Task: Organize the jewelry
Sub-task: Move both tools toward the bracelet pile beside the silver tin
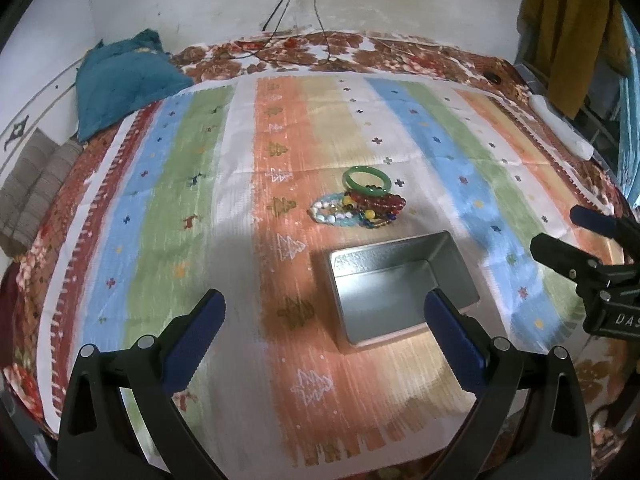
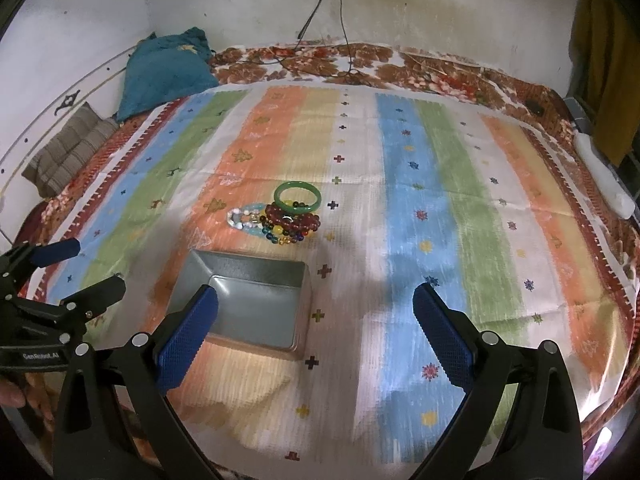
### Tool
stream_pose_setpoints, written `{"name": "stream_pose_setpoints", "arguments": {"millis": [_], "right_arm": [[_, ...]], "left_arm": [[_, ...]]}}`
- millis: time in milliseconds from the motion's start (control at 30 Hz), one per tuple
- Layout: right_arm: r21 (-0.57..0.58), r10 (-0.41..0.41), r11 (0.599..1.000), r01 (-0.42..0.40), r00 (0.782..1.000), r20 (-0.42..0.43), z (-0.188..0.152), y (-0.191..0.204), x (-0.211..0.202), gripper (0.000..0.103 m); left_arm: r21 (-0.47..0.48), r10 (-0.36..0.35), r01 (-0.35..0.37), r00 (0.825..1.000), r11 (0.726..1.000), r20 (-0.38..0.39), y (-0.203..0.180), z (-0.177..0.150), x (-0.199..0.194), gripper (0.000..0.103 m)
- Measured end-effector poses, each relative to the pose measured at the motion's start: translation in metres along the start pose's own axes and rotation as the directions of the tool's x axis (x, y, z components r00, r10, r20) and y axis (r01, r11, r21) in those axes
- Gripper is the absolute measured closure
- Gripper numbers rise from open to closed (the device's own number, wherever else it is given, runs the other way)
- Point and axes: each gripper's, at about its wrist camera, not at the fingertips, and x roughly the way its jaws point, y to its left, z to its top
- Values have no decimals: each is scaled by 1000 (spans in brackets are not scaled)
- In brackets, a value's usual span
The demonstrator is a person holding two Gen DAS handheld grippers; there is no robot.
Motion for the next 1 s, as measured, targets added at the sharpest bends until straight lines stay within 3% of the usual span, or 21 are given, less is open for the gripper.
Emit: {"name": "stream_pose_setpoints", "arguments": {"millis": [133,1000], "right_arm": [[8,2,1000,-2,1000,-9,7,-1,7,4],[75,2,997,9,991,-134,57,-15,92,4]], "left_arm": [[52,57,-57,998,997,2,-3,6,7,6],[30,61,-57,985,998,-159,7,54,83,6]]}}
